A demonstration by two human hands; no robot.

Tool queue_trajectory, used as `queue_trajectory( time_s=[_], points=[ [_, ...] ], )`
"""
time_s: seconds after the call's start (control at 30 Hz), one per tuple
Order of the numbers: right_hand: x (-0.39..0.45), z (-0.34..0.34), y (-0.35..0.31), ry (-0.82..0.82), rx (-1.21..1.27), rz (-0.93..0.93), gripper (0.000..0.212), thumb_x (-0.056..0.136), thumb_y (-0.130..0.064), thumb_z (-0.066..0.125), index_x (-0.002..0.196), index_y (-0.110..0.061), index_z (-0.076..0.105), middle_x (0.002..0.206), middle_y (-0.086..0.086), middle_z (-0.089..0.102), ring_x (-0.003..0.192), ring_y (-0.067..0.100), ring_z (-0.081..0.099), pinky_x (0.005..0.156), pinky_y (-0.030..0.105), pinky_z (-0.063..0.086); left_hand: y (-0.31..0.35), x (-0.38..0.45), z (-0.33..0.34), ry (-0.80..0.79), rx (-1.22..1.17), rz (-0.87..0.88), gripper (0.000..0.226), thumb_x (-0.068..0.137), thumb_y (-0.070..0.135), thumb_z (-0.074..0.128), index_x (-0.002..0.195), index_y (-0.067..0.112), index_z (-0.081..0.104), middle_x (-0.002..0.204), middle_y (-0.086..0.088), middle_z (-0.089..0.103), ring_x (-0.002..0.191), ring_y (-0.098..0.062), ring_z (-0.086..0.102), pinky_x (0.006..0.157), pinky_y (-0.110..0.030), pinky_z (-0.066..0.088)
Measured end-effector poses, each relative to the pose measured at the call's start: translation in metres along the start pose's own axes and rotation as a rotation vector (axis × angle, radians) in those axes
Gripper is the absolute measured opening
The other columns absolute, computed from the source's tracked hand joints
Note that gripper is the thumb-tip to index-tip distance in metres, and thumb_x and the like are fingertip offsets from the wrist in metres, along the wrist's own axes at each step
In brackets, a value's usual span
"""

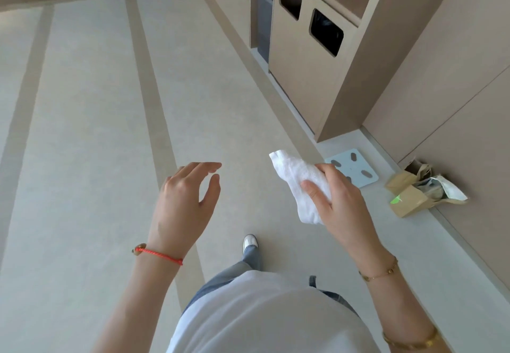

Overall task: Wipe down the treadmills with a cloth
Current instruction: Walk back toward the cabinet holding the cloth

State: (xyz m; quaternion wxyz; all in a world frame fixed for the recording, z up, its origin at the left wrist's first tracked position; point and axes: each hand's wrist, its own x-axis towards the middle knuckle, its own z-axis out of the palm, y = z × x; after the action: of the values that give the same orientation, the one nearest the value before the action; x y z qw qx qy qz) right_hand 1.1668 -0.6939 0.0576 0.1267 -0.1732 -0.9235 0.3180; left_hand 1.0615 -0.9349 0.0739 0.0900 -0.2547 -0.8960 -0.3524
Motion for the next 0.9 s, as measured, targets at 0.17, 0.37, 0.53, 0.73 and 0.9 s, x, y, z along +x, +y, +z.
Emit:
queue_trajectory(
  time_s=[0.17, 0.37, 0.53, 0.73, 0.9],
  points=[
    [0.117, 0.000, -0.007, 0.047, -0.001, 0.020, 0.043, 0.092, -0.059, 0.041, 0.112, -0.023, 0.054, 0.093, -0.009, 0.061, 0.086, 0.010, 0.058, 0.069, 0.028, 0.049, -0.021, 0.127, 0.020, -0.034, -0.011, 0.045, 0.021, 0.094, 0.011, 0.059, 0.111, 0.011, 0.070, 0.105, 0.000, 0.071, 0.097, -0.021, 0.068, 0.085, -0.046, 0.054],
    [0.223, 0.009, 0.000, 0.065, 0.001, 0.070, 0.048, 0.090, -0.062, 0.038, 0.114, -0.023, 0.053, 0.095, -0.011, 0.061, 0.087, 0.009, 0.058, 0.066, 0.019, 0.042, -0.041, 0.244, 0.046, -0.081, -0.029, 0.057, 0.021, 0.094, 0.011, 0.059, 0.112, 0.011, 0.070, 0.106, 0.000, 0.071, 0.095, -0.021, 0.068, 0.084, -0.046, 0.054],
    [0.310, 0.026, 0.018, 0.057, -0.005, 0.093, 0.046, 0.092, -0.061, 0.039, 0.113, -0.023, 0.053, 0.097, -0.009, 0.061, 0.089, 0.010, 0.058, 0.069, 0.024, 0.048, -0.062, 0.331, 0.076, -0.090, -0.026, 0.052, 0.020, 0.094, 0.011, 0.060, 0.111, 0.011, 0.071, 0.105, 0.000, 0.071, 0.087, -0.022, 0.068, 0.082, -0.044, 0.054],
    [0.436, 0.037, 0.047, 0.070, 0.000, 0.090, 0.040, 0.094, -0.057, 0.043, 0.114, -0.024, 0.054, 0.097, -0.012, 0.061, 0.089, 0.008, 0.059, 0.069, 0.024, 0.049, -0.081, 0.454, 0.125, -0.084, -0.020, 0.055, 0.020, 0.093, 0.009, 0.060, 0.110, 0.010, 0.071, 0.104, -0.002, 0.071, 0.075, -0.021, 0.065, 0.080, -0.038, 0.054],
    [0.554, 0.024, 0.065, 0.104, 0.000, 0.107, 0.046, 0.091, -0.061, 0.039, 0.112, -0.023, 0.054, 0.095, -0.010, 0.061, 0.086, 0.009, 0.057, 0.066, 0.022, 0.045, -0.080, 0.576, 0.167, -0.096, -0.044, 0.094, 0.021, 0.094, 0.010, 0.059, 0.111, 0.010, 0.071, 0.104, -0.001, 0.071, 0.082, -0.018, 0.066, 0.083, -0.038, 0.054]
  ],
)
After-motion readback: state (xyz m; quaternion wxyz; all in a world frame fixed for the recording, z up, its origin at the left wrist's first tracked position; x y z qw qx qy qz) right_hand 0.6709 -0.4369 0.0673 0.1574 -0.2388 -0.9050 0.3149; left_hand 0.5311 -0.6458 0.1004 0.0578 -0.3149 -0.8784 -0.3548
